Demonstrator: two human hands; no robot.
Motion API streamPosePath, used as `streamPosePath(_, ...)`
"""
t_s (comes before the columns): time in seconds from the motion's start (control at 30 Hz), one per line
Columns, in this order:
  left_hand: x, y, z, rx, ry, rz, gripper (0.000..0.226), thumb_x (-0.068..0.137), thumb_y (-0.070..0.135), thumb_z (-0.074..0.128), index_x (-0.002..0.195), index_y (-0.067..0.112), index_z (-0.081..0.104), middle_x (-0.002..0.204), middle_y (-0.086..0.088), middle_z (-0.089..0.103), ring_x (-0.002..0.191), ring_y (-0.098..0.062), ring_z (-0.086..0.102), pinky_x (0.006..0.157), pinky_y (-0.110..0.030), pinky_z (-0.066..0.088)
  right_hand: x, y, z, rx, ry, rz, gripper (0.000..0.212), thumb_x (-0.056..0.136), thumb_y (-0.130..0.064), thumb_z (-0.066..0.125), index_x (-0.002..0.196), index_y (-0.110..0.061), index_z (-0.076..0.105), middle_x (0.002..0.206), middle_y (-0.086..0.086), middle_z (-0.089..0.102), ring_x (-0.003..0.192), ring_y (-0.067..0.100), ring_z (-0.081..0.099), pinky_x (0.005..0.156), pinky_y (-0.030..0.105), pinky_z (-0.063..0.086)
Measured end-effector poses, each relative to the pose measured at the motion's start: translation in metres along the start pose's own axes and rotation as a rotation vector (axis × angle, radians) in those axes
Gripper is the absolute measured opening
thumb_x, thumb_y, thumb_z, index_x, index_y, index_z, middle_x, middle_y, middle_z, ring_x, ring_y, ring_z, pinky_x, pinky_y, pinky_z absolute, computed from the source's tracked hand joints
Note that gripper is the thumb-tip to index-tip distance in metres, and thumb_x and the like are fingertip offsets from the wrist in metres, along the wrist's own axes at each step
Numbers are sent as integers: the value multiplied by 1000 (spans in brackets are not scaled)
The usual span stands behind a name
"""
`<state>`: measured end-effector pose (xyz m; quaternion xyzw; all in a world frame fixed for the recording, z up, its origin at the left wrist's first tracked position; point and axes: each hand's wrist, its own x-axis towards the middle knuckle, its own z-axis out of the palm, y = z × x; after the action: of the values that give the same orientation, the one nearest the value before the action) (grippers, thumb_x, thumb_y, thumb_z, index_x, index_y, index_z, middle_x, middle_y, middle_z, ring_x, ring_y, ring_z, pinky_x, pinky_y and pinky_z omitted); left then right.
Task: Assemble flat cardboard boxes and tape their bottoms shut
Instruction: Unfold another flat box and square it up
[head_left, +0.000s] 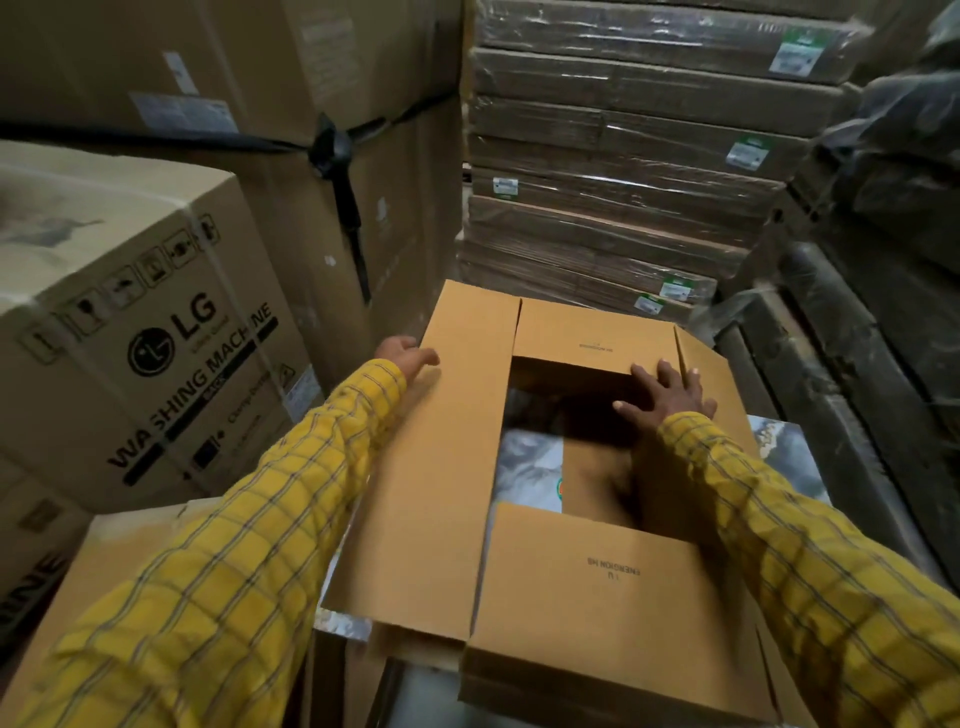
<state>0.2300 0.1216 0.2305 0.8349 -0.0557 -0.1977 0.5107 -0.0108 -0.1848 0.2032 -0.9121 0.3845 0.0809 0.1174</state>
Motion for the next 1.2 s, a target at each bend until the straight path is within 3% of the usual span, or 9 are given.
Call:
streamPosePath(0.03, -2, 4, -5, -140, -29, -4, 21, 80, 7, 73, 100, 13, 71, 101, -10, 66, 90, -27, 61, 77, -32, 53, -1, 1, -1, 3, 2, -10, 79, 90, -71, 51, 156, -49, 14, 169, -6, 1, 154, 36, -8, 118, 64, 16)
streamPosePath(0.1, -6, 11, -11, -327, -122, -1, 20, 74, 9, 67, 86, 23, 73, 98, -14, 60, 74, -22, 54, 65, -29, 46, -3, 3, -3, 10, 2, -24, 81, 88, -73, 52, 157, -48, 16, 169, -4, 2, 154, 36, -6, 120, 61, 15)
streamPosePath(0.23, -32, 40, 4, -399, -408, 82, 38, 88, 45, 56, 123, 34, 66, 117, 0, 66, 92, -15, 59, 75, -31, 46, -8, 9, -3, 46, 8, -51, 82, 87, -73, 54, 156, -46, 20, 169, 0, 4, 154, 38, -4, 123, 56, 9)
streamPosePath(0.33, -58, 57, 38, -203, -498, 210, 56, 102, 60, 28, 148, 33, 45, 149, 5, 48, 131, -18, 47, 108, -42, 31, -10, 12, -1, 90, 12, -57, 81, 86, -72, 55, 156, -46, 23, 169, 0, 5, 154, 39, -2, 124, 53, 5)
streamPosePath(0.47, -80, 41, 95, 175, -512, 430, 76, 88, 74, 42, 153, 36, 33, 164, -1, 21, 152, -18, 16, 125, -41, 10, -13, 12, -1, 122, 4, -32, 82, 86, -71, 57, 156, -44, 25, 169, 3, 5, 154, 38, 0, 126, 48, 4)
streamPosePath(0.6, -91, 4, 138, 741, -394, 515, 74, 93, 74, 32, 156, 46, 5, 166, 8, -14, 151, -28, -20, 117, -61, 7, -28, 14, -2, 190, 13, -26, 81, 89, -62, 63, 157, -40, 25, 169, 4, 6, 154, 37, 1, 125, 42, 4)
streamPosePath(0.73, -92, -16, 152, 1048, -248, 587, 76, 90, 79, 19, 155, 46, 0, 166, 7, -16, 151, -31, -19, 109, -66, 23, -38, 28, 6, 276, 54, -33, 86, 87, -60, 66, 158, -38, 23, 169, 3, 7, 154, 36, 1, 126, 45, 6)
streamPosePath(1.0, -82, -21, 157, 1163, -236, 622, 76, 88, 81, 12, 154, 48, -7, 165, 5, -19, 151, -32, -19, 109, -67, 24, -60, 74, 14, 292, 57, 342, 93, 82, -88, 35, 158, -45, 4, 170, -4, -3, 155, 32, 1, 114, 72, 0)
streamPosePath(1.2, -81, -20, 159, 1204, -233, 622, 76, 87, 81, 9, 153, 48, -11, 165, 5, -20, 151, -34, -19, 109, -67, 22, -71, 94, -10, 375, 78, 373, 98, 76, -81, 60, 158, -43, 20, 168, 9, 5, 150, 42, 17, 122, 55, 21)
